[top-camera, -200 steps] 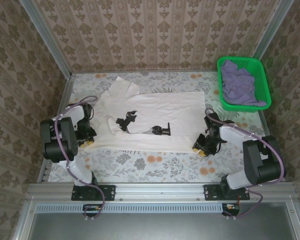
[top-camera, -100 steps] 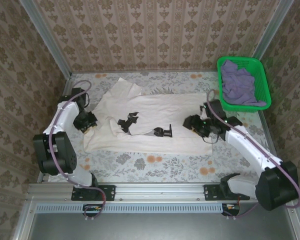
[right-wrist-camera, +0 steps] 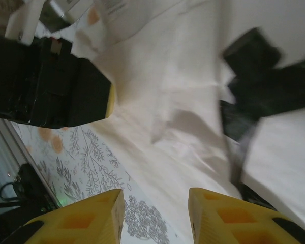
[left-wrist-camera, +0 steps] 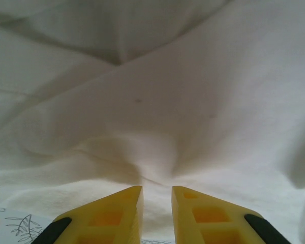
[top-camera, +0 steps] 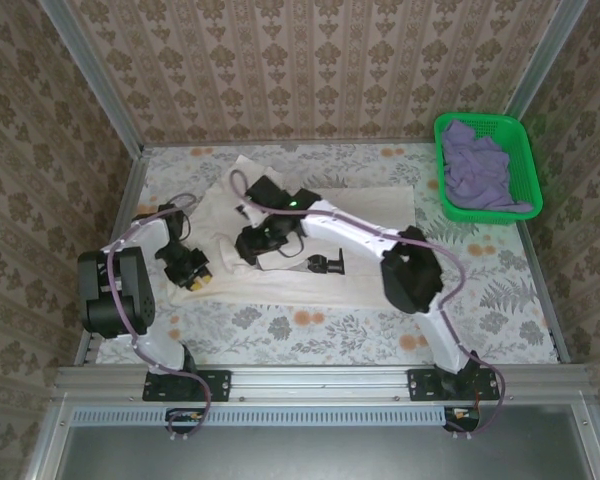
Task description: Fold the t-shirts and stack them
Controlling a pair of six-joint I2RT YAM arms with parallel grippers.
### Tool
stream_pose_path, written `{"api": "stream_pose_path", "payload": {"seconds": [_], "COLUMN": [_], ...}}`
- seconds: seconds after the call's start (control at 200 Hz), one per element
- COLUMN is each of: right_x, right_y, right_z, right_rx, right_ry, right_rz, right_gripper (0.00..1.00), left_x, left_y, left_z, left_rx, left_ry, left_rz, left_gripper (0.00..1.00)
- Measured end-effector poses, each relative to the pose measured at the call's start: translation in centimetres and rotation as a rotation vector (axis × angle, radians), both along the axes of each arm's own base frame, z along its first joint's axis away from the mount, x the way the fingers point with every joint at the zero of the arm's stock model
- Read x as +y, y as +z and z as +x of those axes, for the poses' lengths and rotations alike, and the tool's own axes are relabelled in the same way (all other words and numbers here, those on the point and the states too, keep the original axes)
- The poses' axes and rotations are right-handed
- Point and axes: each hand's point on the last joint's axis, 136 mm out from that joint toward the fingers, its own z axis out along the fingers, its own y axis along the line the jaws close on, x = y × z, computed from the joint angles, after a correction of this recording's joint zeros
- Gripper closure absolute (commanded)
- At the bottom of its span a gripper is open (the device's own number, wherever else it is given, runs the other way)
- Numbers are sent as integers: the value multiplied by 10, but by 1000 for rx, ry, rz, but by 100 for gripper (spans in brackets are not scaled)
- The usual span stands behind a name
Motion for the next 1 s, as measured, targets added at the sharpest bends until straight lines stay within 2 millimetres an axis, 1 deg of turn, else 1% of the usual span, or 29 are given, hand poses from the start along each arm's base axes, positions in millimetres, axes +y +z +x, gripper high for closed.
{"api": "stream_pose_path", "payload": {"seconds": [0.045, 0.11, 0.175, 0.245, 0.49, 0.61, 0.82, 0.925, 1.0], "right_x": [11, 19, 23, 24, 30, 32, 27, 27, 29], "right_y": [-9, -21, -31, -38, -46, -52, -68, -70, -71], "right_z": [-3, -5, -3, 1, 15, 18, 12, 8, 4], "right_rx": [-2, -6, -10, -16, -46, -46, -26, -24, -26], "right_ry": [31, 56, 62, 65, 74, 78, 95, 104, 111], "right_rz": [-20, -51, -84, -109, -148, -163, -213, -227, -227], "right_gripper": [59, 58, 56, 55, 53, 52, 51, 51, 53], "left_x": [1, 1, 1, 1, 4, 5, 5, 5, 5], "left_y": [-1, -2, -3, -4, -8, -10, -12, -12, -13], "left_z": [-1, 1, 2, 3, 1, 1, 0, 0, 0], "left_rx": [2, -7, -13, -17, -11, -8, -1, 3, 4], "left_ry": [5, 5, 5, 6, 12, 12, 11, 11, 11], "left_rz": [0, 0, 0, 0, 8, 9, 11, 11, 10], "left_gripper": [78, 78, 78, 78, 78, 78, 78, 78, 78]}}
